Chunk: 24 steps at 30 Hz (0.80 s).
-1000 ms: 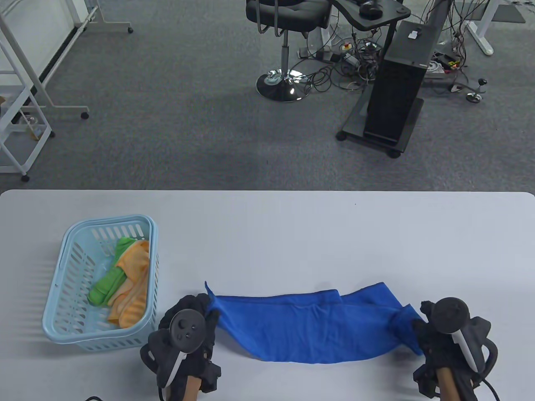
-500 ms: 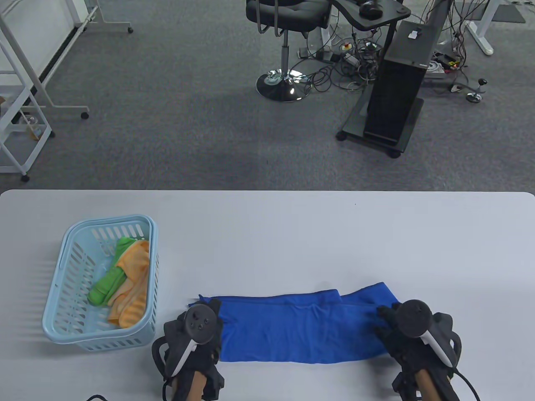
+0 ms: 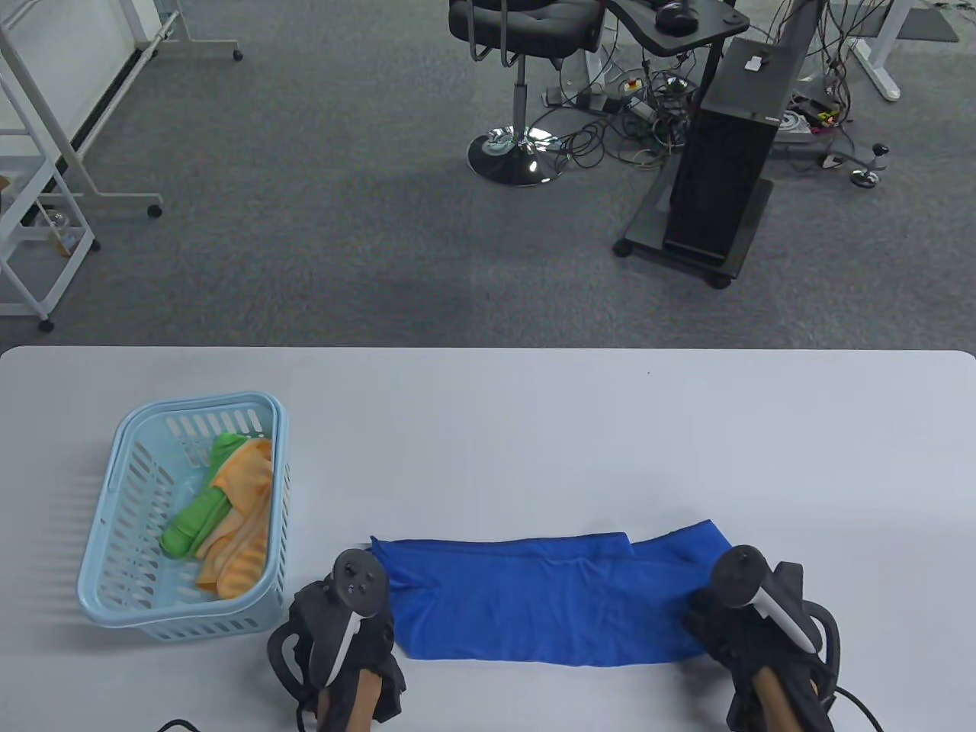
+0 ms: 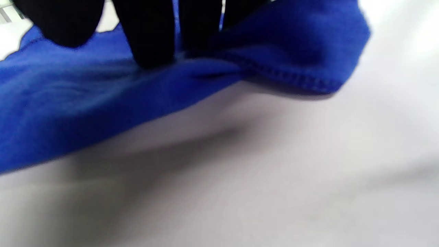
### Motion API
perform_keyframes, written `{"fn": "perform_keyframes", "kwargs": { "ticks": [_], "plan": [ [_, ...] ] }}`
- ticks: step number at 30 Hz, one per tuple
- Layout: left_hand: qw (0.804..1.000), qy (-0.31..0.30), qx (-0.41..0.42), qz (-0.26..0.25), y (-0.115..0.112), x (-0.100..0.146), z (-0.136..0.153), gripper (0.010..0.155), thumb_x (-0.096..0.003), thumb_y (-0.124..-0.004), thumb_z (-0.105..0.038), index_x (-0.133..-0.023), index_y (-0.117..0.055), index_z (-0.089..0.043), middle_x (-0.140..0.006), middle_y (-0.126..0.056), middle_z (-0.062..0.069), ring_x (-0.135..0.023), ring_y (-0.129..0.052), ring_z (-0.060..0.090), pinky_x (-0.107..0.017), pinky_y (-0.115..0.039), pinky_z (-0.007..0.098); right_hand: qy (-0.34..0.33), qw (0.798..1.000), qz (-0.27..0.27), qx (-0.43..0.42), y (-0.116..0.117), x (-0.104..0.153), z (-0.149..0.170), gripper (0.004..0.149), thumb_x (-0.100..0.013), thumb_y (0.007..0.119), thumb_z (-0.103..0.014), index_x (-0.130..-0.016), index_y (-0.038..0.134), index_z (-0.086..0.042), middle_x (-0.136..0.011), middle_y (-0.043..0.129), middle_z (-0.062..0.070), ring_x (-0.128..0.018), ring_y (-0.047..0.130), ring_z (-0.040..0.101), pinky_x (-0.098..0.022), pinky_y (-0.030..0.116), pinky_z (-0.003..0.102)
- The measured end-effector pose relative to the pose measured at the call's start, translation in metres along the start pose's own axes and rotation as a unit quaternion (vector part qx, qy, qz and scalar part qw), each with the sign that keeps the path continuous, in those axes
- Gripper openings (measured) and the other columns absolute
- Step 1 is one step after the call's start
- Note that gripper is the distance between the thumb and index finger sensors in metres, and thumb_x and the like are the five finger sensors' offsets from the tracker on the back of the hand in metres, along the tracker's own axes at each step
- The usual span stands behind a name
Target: Roll rectangular towel into towel roll
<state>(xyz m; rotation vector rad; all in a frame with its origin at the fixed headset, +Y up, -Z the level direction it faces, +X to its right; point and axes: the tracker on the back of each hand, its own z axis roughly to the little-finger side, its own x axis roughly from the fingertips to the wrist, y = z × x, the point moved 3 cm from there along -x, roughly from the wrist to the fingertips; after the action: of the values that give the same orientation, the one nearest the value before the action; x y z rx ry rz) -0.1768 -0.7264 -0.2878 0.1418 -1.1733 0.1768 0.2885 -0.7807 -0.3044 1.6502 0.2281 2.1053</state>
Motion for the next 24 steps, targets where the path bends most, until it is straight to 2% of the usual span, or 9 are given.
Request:
{"fn": "perform_keyframes", "kwargs": {
  "ticks": [2, 4, 8, 10, 13, 14, 16, 18, 24],
  "plan": [
    [0.999, -0.011, -0.033, -0.012, 0.007, -0.004, -0.018, 0.050, -0.0433, -0.077, -0.046, -0.085, -0.091, -0.023, -0.069, -0.103, 0.011, -0.080, -0.091, 0.040, -0.061, -0.067, 0.063, 0.002, 1.000, -0.003, -0.007, -0.001, -0.001, 0.001, 0.065, -0.035, 0.071, -0.053, -0.094, 0.074, -0.025, -0.104, 0.053, 0.006, -0.099, 0.053, 0.033, -0.070, 0.035, 0.067],
    [1.000, 0.009, -0.018, 0.020, 0.006, -0.023, -0.028, 0.050, -0.0427, -0.076, -0.048, -0.078, -0.096, -0.019, -0.060, -0.106, 0.010, -0.072, -0.097, 0.037, -0.059, -0.070, 0.061, 0.001, 1.000, -0.006, -0.011, -0.001, -0.002, 0.001, 0.065, -0.035, 0.071, -0.053, -0.094, 0.074, -0.025, -0.104, 0.052, 0.007, -0.099, 0.053, 0.033, -0.070, 0.035, 0.068],
    [0.984, 0.086, -0.108, 0.112, -0.014, -0.052, -0.030, 0.076, -0.0398, -0.071, -0.060, -0.096, -0.077, -0.010, -0.073, -0.096, 0.016, -0.081, -0.088, 0.043, -0.063, -0.063, 0.065, -0.005, 1.000, -0.018, -0.017, 0.000, -0.002, 0.002, 0.067, -0.036, 0.071, -0.053, -0.096, 0.072, -0.024, -0.105, 0.050, 0.007, -0.100, 0.050, 0.033, -0.070, 0.034, 0.068],
    [0.972, 0.092, -0.183, 0.118, -0.022, -0.059, -0.033, 0.087, -0.0368, -0.067, -0.064, -0.101, -0.068, -0.005, -0.076, -0.092, 0.016, -0.083, -0.084, 0.043, -0.065, -0.060, 0.067, -0.006, 1.000, -0.022, -0.021, 0.000, -0.002, 0.003, 0.067, -0.036, 0.070, -0.053, -0.096, 0.072, -0.024, -0.106, 0.050, 0.007, -0.100, 0.050, 0.033, -0.070, 0.033, 0.068],
    [0.965, 0.101, -0.201, 0.138, -0.034, -0.068, -0.033, 0.094, -0.0348, -0.065, -0.067, -0.104, -0.063, -0.004, -0.079, -0.090, 0.016, -0.086, -0.082, 0.044, -0.066, -0.059, 0.067, -0.007, 0.999, -0.023, -0.027, -0.001, -0.002, 0.004, 0.067, -0.036, 0.070, -0.053, -0.096, 0.072, -0.023, -0.106, 0.050, 0.007, -0.100, 0.049, 0.033, -0.070, 0.033, 0.068],
    [0.960, 0.113, -0.201, 0.157, -0.039, -0.071, -0.031, 0.092, -0.0341, -0.068, -0.067, -0.103, -0.065, -0.005, -0.077, -0.090, 0.015, -0.085, -0.083, 0.043, -0.066, -0.059, 0.067, -0.007, 0.999, -0.024, -0.026, -0.001, -0.002, 0.003, 0.068, -0.036, 0.070, -0.054, -0.096, 0.071, -0.023, -0.106, 0.049, 0.008, -0.100, 0.049, 0.034, -0.070, 0.033, 0.068],
    [0.958, 0.110, -0.210, 0.159, -0.041, -0.073, -0.034, 0.066, -0.0365, -0.080, -0.053, -0.090, -0.081, -0.014, -0.064, -0.098, 0.009, -0.077, -0.092, 0.037, -0.064, -0.063, 0.063, -0.009, 0.999, -0.027, -0.024, 0.000, -0.001, 0.003, 0.069, -0.036, 0.070, -0.054, -0.097, 0.070, -0.023, -0.106, 0.048, 0.008, -0.100, 0.048, 0.034, -0.070, 0.033, 0.068],
    [0.966, 0.065, -0.228, 0.100, -0.029, -0.067, -0.049, 0.043, -0.0401, -0.082, -0.041, -0.080, -0.090, -0.026, -0.059, -0.100, 0.004, -0.074, -0.095, 0.032, -0.063, -0.067, 0.060, -0.009, 0.999, -0.033, -0.024, 0.000, -0.002, 0.003, 0.069, -0.036, 0.070, -0.054, -0.098, 0.069, -0.023, -0.106, 0.047, 0.008, -0.100, 0.047, 0.034, -0.070, 0.032, 0.068],
    [0.989, -0.002, -0.138, 0.043, 0.038, -0.045, -0.079, 0.040, -0.0400, -0.083, -0.040, -0.077, -0.095, -0.030, -0.065, -0.097, 0.005, -0.086, -0.082, 0.037, -0.069, -0.058, 0.064, -0.008, 0.999, -0.036, -0.025, -0.001, -0.001, 0.004, 0.070, -0.036, 0.069, -0.054, -0.099, 0.067, -0.023, -0.107, 0.047, 0.007, -0.100, 0.047, 0.033, -0.070, 0.032, 0.068]
  ]
}}
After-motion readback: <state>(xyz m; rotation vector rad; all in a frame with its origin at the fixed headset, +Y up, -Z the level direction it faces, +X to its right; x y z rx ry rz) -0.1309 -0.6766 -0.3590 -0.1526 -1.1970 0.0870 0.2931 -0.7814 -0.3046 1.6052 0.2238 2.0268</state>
